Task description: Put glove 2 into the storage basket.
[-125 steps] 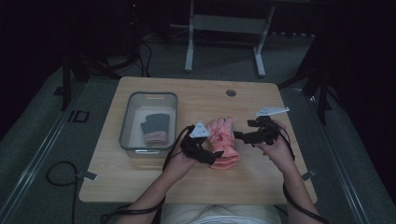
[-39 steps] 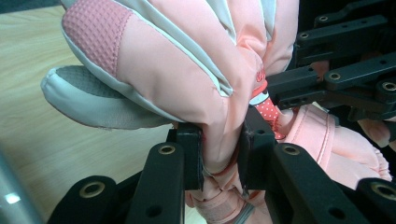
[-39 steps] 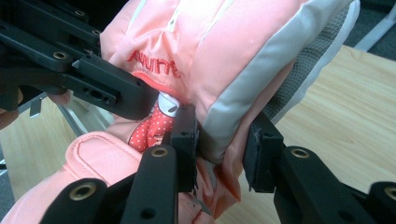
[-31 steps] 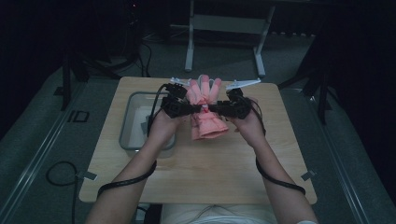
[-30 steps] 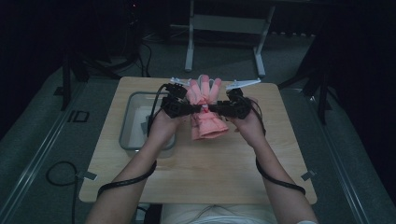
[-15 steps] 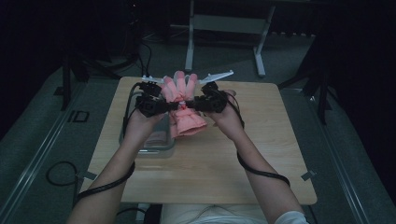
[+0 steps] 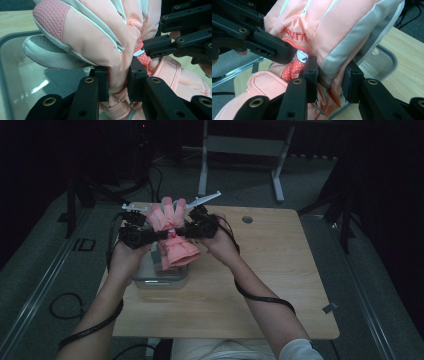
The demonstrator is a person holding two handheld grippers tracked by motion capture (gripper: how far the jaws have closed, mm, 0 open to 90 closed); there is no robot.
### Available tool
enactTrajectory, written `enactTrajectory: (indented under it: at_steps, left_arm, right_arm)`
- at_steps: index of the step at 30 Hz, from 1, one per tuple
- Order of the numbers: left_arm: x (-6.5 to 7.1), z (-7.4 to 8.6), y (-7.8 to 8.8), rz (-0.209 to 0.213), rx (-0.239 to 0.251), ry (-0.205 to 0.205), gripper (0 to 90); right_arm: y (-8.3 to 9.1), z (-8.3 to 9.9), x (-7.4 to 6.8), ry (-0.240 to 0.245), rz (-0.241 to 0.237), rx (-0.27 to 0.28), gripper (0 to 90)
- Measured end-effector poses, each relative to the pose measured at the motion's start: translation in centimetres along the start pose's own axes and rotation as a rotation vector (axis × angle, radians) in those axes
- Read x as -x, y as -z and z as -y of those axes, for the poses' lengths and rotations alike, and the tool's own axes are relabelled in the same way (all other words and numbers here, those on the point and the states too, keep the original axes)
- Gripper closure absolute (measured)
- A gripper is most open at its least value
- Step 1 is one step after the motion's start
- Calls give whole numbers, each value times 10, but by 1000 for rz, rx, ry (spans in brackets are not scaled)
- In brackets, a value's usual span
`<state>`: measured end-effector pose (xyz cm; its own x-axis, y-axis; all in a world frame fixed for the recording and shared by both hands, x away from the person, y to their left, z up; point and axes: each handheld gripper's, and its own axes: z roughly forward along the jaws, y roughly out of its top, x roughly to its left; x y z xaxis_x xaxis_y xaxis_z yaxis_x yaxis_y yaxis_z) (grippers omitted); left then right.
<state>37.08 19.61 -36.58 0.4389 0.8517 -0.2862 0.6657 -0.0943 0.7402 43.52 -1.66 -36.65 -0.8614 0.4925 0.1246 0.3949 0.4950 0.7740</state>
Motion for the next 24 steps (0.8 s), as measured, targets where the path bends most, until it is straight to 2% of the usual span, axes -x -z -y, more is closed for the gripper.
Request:
enactTrajectory:
  at_steps: [3,8,16,24]
  left_arm:
    - [-9,4,3,-1,3,14,737]
    - [-17,7,-2,1,-1,34,737]
    - [-36,15,-24,24,1,76,737]
    - [-59,29,-44,42,-39,139,735]
  right_arm:
    - [-9,-6,-6,10,-2,-9,688]
    - [-18,-8,-5,12,3,-34,688]
    - [-38,-4,7,-5,14,-77,688]
    - [-66,4,13,-15,18,-136,688]
